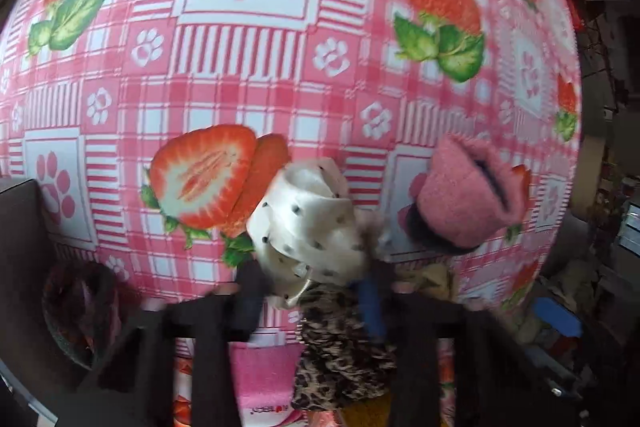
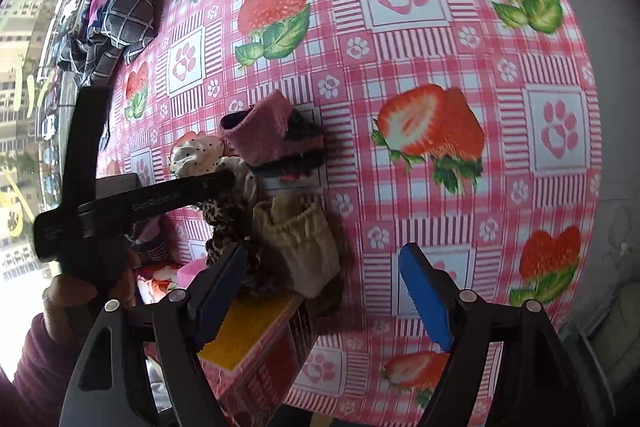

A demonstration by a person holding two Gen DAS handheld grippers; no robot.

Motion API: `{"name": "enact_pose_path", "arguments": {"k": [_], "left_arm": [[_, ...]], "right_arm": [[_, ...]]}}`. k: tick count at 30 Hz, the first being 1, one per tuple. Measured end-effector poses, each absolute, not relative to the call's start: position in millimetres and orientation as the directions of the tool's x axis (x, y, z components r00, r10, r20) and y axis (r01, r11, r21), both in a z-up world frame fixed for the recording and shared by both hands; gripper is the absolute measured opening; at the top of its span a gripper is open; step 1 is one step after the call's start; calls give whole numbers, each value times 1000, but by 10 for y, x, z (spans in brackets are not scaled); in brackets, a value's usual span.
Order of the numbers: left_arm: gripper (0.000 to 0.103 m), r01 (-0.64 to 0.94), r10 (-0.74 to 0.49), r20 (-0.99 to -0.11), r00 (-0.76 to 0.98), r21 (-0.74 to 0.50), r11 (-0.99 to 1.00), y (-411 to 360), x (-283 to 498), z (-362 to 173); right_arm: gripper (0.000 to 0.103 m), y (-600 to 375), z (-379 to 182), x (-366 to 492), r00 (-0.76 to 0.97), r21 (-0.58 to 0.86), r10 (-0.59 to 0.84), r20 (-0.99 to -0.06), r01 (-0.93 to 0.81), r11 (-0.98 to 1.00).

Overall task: Organize soft objects
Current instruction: 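Reach both tools toward the remaining soft items on the tablecloth, then grasp the white polka-dot cloth with left tool while right tool grasps pink knit hat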

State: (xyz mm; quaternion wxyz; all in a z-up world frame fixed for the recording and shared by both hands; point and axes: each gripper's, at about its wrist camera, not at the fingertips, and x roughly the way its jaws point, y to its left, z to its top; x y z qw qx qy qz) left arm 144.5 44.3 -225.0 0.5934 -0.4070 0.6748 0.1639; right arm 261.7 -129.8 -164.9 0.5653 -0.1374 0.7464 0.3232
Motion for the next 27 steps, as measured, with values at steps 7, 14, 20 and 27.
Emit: {"name": "enact_pose_path", "arguments": {"k": [7, 14, 20, 27], "left_arm": [[28, -786, -255, -959, 122, -251, 565, 672, 1234, -1957], [28, -787, -168, -979, 117, -195, 586, 774, 1030, -1726], [28, -762, -99, -990, 99, -139, 632, 663, 1021, -1621], [28, -722, -8, -994, 108, -84, 687, 493, 988, -1330]], "right_arm": [[80, -799, -1900, 2638, -283, 286, 123, -951, -663, 691], [75, -361, -2270, 2553, -252, 232, 63, -966, -727, 646], [30, -353, -2262, 2500, -203, 183, 43, -978, -744, 642], [30, -618, -1894, 2581, -189, 218, 117, -975, -712, 667]]}}
